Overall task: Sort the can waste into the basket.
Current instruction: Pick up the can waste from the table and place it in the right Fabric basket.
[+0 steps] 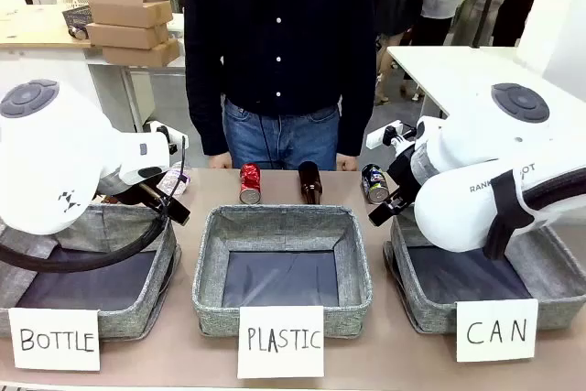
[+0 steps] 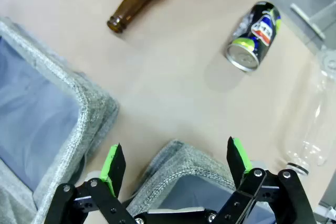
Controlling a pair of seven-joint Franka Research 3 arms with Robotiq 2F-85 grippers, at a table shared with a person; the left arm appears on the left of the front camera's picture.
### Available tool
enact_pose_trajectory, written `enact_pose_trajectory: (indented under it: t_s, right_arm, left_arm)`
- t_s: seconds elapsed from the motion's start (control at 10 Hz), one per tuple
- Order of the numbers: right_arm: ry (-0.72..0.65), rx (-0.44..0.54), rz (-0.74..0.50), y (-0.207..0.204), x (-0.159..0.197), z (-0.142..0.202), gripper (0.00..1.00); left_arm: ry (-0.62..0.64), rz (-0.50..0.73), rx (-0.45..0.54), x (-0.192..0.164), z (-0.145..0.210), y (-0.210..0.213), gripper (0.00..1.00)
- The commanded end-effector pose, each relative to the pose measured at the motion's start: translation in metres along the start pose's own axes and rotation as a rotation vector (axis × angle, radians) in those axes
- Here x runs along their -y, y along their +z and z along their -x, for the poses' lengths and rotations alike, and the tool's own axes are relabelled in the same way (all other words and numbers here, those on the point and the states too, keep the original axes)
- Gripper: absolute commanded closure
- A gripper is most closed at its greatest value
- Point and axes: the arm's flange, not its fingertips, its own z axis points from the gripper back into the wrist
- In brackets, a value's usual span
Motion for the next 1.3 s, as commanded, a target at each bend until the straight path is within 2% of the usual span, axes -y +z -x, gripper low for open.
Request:
enact_pose_trajectory:
  t_s: [0.0,1.0,1.1,1.2]
  right_arm:
    - [0.0,0.0,0.0,0.0,0.0,0.0,0.0]
    - [0.0,0.0,0.0,0.0,0.0,0.0,0.0]
    - [-0.048,-0.155,0.093,0.053,0.002,-0.018,0.0]
    - [-0.078,-0.19,0.03,0.12,-0.002,-0.017,0.0]
  left_arm:
    - [0.0,0.0,0.0,0.0,0.0,0.0,0.0]
    - [0.001,0.0,0.0,0.0,0.0,0.0,0.0]
    - [-0.024,-0.01,0.0,0.017,-0.015,0.059,0.0]
    - [0.08,-0.005,-0.04,0.045,-0.016,0.131,0.0]
